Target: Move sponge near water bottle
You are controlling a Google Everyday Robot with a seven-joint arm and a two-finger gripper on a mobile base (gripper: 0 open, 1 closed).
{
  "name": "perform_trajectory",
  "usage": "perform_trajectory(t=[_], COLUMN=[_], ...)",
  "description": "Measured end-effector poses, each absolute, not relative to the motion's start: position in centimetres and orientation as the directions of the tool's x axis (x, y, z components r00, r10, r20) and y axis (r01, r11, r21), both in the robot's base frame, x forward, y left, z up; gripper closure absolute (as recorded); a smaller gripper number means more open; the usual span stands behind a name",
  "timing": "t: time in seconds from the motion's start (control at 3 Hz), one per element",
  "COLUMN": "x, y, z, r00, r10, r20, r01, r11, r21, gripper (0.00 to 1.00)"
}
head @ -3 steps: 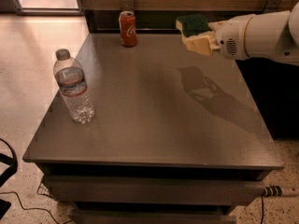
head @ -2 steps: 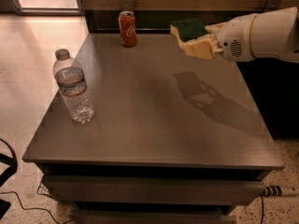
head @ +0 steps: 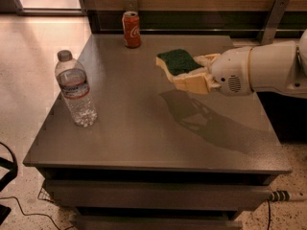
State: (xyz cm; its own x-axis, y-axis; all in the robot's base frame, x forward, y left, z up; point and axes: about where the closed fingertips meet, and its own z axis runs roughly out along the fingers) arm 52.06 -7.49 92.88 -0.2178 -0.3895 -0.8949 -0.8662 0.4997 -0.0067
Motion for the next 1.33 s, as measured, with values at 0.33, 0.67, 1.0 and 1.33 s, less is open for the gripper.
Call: perform_trajectory(t=[0.33, 0.67, 1.0, 1.33], x=[49.4, 47.8, 47.3, 47.2], y=[-3.8, 0.1, 3.9, 3.7], z=[90.1, 87.7, 85.8, 86.0], r00=[-0.217, -0.215, -0.226, -0.22], r10=[-0.38, -0.388, -0.423, -0.422], r20=[-0.899, -0.896, -0.877, -0.88], r01=[-0.891, -0.909, -0.926, -0.925], r11=[0.454, 0.415, 0.373, 0.375], r21=[0.023, 0.039, 0.058, 0.052], gripper=[1.0, 1.0, 0.79, 0.57])
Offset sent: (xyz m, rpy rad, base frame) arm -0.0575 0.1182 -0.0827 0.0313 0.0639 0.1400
